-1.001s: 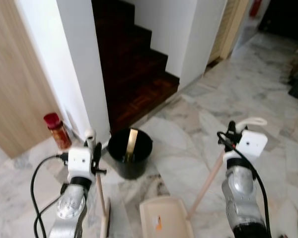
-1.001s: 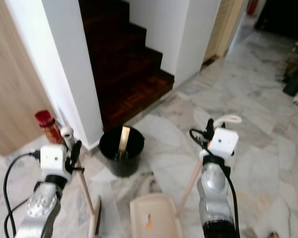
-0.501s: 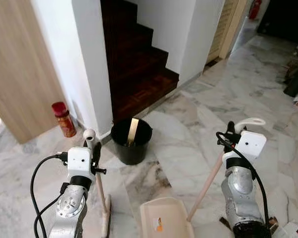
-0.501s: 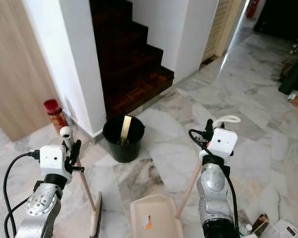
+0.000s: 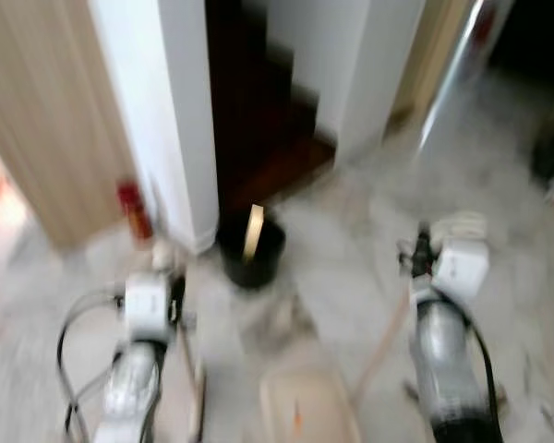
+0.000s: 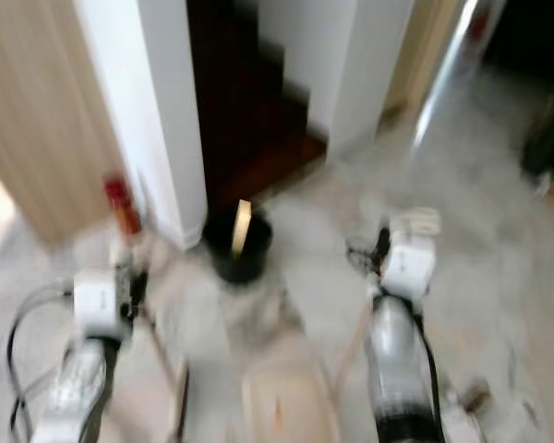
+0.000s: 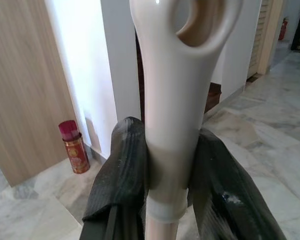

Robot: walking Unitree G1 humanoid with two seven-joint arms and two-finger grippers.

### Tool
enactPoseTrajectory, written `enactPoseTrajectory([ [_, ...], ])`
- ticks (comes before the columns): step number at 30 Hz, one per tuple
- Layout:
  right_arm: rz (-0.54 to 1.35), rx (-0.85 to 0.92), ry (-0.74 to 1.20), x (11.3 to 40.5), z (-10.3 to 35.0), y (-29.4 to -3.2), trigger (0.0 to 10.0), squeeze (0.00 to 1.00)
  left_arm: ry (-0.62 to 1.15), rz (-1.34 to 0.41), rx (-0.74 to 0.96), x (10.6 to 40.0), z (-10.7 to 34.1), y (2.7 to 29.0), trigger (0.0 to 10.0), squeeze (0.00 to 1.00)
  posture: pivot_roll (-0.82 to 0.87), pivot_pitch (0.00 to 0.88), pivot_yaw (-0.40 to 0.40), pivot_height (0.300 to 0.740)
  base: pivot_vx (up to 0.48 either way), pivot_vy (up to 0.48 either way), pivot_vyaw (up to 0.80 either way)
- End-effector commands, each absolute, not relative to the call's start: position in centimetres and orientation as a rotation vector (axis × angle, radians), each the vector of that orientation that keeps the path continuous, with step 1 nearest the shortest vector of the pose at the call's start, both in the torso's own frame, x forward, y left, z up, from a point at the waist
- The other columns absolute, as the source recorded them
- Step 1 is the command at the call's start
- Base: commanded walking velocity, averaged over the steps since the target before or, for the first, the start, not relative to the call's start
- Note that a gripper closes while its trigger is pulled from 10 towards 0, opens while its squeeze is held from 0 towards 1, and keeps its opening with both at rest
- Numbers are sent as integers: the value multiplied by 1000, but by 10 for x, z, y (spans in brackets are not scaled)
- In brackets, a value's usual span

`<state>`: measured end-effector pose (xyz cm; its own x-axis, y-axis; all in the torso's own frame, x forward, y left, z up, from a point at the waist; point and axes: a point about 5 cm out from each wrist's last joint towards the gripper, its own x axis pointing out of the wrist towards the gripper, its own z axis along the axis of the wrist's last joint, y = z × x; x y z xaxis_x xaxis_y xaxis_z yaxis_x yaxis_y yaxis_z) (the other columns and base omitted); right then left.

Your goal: Sweep floor

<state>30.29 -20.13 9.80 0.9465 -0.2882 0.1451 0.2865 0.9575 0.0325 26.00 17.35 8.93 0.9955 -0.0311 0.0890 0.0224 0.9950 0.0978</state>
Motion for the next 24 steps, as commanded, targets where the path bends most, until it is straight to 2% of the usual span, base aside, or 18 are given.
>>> enactPoseTrajectory([
  [1,-294,16,-178,307,106,-202,10000,0,-152,-36,96,267,103,172,10000,0,79,5,-51,740,0,0,-800],
  [15,-300,11,-165,308,105,-204,10000,0,-160,-37,96,272,106,171,10000,0,79,35,-49,740,0,0,-788],
  [24,-312,7,-176,312,110,-207,10000,0,-206,-51,95,291,119,166,10000,0,61,46,-46,740,0,0,-788],
])
